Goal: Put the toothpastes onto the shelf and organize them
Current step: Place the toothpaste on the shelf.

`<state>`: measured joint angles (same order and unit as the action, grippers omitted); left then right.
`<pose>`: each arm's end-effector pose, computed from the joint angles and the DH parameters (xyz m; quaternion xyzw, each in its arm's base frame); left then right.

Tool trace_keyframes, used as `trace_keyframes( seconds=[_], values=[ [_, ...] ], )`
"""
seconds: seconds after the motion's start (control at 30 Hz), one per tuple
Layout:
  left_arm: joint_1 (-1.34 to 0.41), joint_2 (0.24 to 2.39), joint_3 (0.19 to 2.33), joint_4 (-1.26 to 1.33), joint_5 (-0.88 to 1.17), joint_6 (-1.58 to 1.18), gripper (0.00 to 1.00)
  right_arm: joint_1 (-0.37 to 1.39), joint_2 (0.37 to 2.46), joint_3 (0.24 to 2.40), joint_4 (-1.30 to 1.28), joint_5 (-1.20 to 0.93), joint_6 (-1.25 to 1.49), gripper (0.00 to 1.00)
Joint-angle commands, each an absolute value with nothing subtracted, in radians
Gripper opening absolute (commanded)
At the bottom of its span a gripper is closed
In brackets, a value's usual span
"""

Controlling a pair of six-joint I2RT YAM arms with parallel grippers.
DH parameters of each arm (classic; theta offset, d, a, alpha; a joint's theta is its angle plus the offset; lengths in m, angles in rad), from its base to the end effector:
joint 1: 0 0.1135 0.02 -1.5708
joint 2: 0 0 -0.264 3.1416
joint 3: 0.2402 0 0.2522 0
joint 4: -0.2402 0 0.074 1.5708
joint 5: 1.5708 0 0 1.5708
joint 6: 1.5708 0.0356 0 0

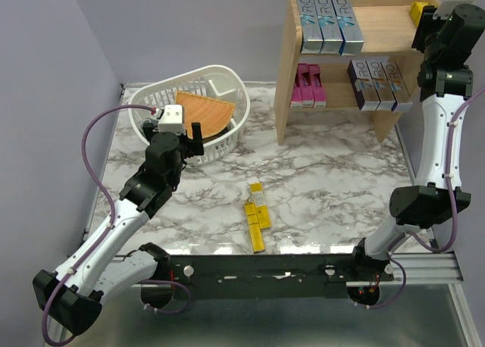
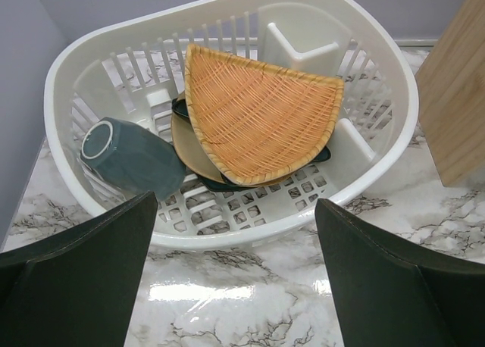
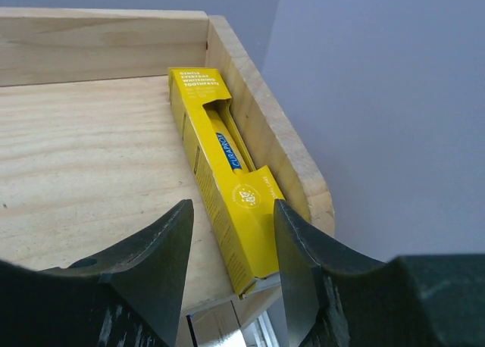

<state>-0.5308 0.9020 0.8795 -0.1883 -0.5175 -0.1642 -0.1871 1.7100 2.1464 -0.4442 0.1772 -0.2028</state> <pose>0.1859 -0.0887 0.3531 -0.0212 0.7684 -0.0199 0.6393 0.3548 -0.0736 0.5320 0.0568 0.7075 -0.1975 0.6761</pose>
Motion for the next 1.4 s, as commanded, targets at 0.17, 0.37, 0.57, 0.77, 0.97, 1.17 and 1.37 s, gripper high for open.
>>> trace_keyframes(
  seconds=[0.17,0.37,0.57,0.77,0.97,1.17,1.37],
  values=[
    [-0.525,0.905,0.868,-0.169,-0.5,-0.15,0.99,-0.196,1.73,2.109,-0.354,0.158,-0.308,0.55],
    [-0.525,0.917,0.867,-0.166,-0.499,-0.149,0.99,-0.195,1.756,2.091,-0.301,0.262,-0.36,0.55],
    [-0.525,0.927,0.865,-0.164,-0.497,-0.15,0.99,-0.196,1.779,2.086,-0.264,0.35,-0.393,0.55],
    [-0.525,0.937,0.864,-0.164,-0.5,-0.149,0.99,-0.195,1.772,2.094,-0.293,0.273,-0.353,0.55],
    [-0.525,0.939,0.867,-0.166,-0.492,-0.152,0.99,-0.17,1.681,2.092,-0.322,0.127,-0.288,0.71],
    [-0.525,0.927,0.874,-0.173,-0.486,-0.16,0.99,-0.132,1.536,2.076,-0.339,-0.038,-0.204,0.93],
    [-0.525,0.914,0.888,-0.19,-0.449,-0.187,0.99,-0.055,1.349,1.886,-0.288,-0.166,-0.072,1.0]
  ],
)
